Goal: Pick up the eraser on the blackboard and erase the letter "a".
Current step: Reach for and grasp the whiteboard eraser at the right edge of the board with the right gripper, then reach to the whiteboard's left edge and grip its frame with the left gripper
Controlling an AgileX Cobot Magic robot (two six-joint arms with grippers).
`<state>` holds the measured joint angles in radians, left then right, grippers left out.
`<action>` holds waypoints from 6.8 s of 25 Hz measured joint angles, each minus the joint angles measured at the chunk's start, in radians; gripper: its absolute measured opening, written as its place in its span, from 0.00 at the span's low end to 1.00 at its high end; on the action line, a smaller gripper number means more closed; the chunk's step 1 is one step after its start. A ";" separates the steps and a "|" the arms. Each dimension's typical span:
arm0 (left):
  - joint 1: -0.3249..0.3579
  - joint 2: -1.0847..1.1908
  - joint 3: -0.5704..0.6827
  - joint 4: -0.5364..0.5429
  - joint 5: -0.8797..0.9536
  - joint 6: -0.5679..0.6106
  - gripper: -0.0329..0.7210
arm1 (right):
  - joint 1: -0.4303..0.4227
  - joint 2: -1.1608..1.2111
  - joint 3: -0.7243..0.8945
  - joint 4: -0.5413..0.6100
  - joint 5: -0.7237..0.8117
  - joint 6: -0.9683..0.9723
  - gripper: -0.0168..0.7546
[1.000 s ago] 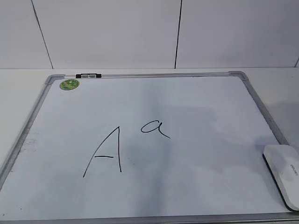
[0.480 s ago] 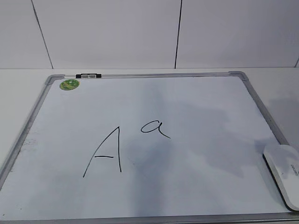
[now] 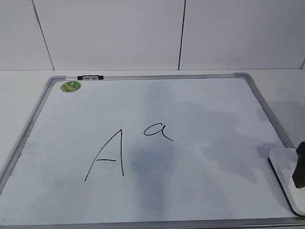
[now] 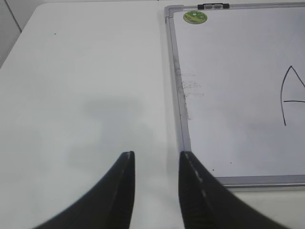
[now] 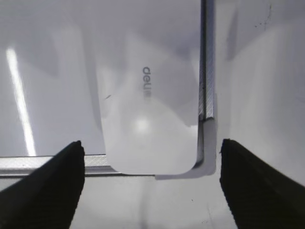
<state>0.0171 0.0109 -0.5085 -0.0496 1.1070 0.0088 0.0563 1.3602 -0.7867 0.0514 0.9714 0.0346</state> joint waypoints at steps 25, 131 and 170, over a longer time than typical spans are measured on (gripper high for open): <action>0.000 0.000 0.000 0.000 0.000 0.000 0.35 | 0.000 0.173 -0.063 0.015 -0.071 -0.044 0.90; 0.000 0.000 0.000 0.000 0.000 0.000 0.36 | 0.246 0.210 -0.464 0.084 0.206 -0.064 0.71; 0.000 0.944 -0.267 -0.123 -0.223 0.000 0.36 | 0.407 0.380 -0.539 0.015 0.243 -0.051 0.71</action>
<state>0.0171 0.9554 -0.7754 -0.1725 0.8845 0.0088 0.4633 1.7399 -1.3258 0.0661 1.2147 -0.0160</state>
